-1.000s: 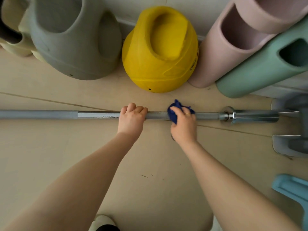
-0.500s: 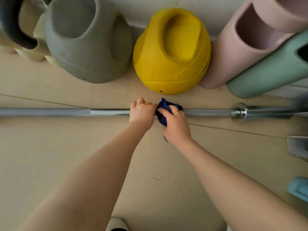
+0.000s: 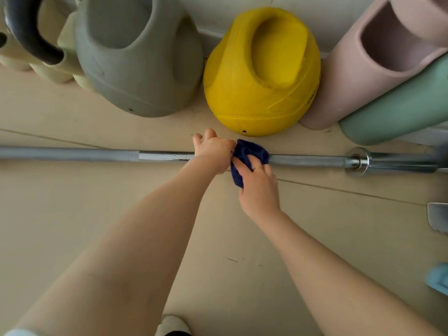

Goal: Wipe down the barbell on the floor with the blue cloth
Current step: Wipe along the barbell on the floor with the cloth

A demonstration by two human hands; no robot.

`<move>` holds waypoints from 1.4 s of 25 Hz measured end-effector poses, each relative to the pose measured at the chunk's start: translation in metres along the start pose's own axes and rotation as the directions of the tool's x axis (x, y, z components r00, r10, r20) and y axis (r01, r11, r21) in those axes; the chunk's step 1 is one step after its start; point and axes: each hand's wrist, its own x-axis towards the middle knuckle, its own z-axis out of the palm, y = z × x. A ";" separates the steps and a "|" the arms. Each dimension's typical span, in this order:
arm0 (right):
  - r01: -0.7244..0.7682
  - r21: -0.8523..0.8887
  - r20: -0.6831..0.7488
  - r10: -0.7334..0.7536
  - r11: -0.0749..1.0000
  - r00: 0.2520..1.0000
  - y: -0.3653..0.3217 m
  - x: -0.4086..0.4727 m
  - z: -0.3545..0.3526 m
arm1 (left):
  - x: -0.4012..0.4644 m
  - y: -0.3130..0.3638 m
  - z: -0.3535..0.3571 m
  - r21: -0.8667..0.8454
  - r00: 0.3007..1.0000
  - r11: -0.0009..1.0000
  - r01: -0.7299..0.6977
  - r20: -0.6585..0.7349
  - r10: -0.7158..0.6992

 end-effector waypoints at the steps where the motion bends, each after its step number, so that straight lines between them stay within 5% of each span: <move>1: 0.040 -0.024 -0.008 -0.040 0.999 0.999 0.001 -0.001 0.002 | -0.004 0.000 0.001 -0.026 0.999 1.000 -0.016 -0.043 0.015; 5: -0.383 -0.037 -0.108 0.377 0.923 0.920 0.025 0.019 -0.006 | -0.032 -0.012 0.015 -0.216 0.962 0.973 -0.086 -0.271 0.025; 6: -0.391 -0.033 -0.102 0.386 0.920 0.917 0.016 0.020 -0.004 | -0.039 -0.018 0.018 -0.229 0.950 0.969 -0.095 -0.312 0.020; 9: -0.007 -0.032 0.023 0.008 0.999 1.000 -0.031 0.013 0.011 | -0.048 -0.030 0.026 -0.196 0.865 0.974 -0.111 -0.502 -0.002; 12: 0.231 -0.091 0.083 -0.224 0.969 0.971 -0.017 0.024 0.003 | -0.054 -0.030 0.035 -0.059 0.793 0.992 -0.112 -0.607 0.053; 15: 0.010 -0.244 -0.097 -0.035 0.970 0.995 0.015 0.024 -0.005 | -0.063 -0.027 0.046 -0.149 0.864 0.982 -0.119 -0.503 0.028; 17: -0.166 -0.180 -0.132 0.143 0.970 0.981 0.005 0.025 -0.005 | -0.066 -0.024 0.047 -0.249 0.927 0.968 -0.033 -0.369 -0.063; 22: 0.173 -0.204 -0.095 -0.196 0.963 0.976 -0.015 0.010 -0.001 | -0.044 -0.012 0.038 -0.221 0.987 0.974 0.047 -0.141 -0.080; 23: 0.143 -0.228 -0.072 -0.163 0.963 0.984 -0.006 0.012 -0.006 | -0.040 -0.011 0.036 -0.194 0.988 0.980 0.044 -0.139 -0.072; 26: -0.259 -0.250 -0.132 0.232 0.933 0.964 0.015 0.022 -0.009 | -0.043 -0.009 0.035 -0.070 0.989 0.997 0.039 -0.142 -0.049; 28: -0.170 -0.258 -0.066 0.158 0.951 0.985 0.000 0.018 -0.005 | -0.048 -0.005 0.034 -0.042 0.989 0.997 0.060 -0.132 -0.065; 32: 0.263 -0.115 0.047 -0.259 0.958 0.965 -0.005 -0.006 0.003 | -0.061 0.001 0.038 -0.006 0.996 0.998 0.061 -0.063 -0.061; 33: 0.292 -0.176 0.015 -0.294 0.940 0.956 0.009 -0.005 0.001 | -0.064 -0.001 0.041 0.016 0.997 0.999 0.051 -0.051 -0.050; 35: 0.120 -0.297 0.003 -0.125 0.947 0.992 0.045 -0.005 -0.008 | -0.066 -0.002 0.045 0.039 0.998 0.998 0.056 -0.046 -0.054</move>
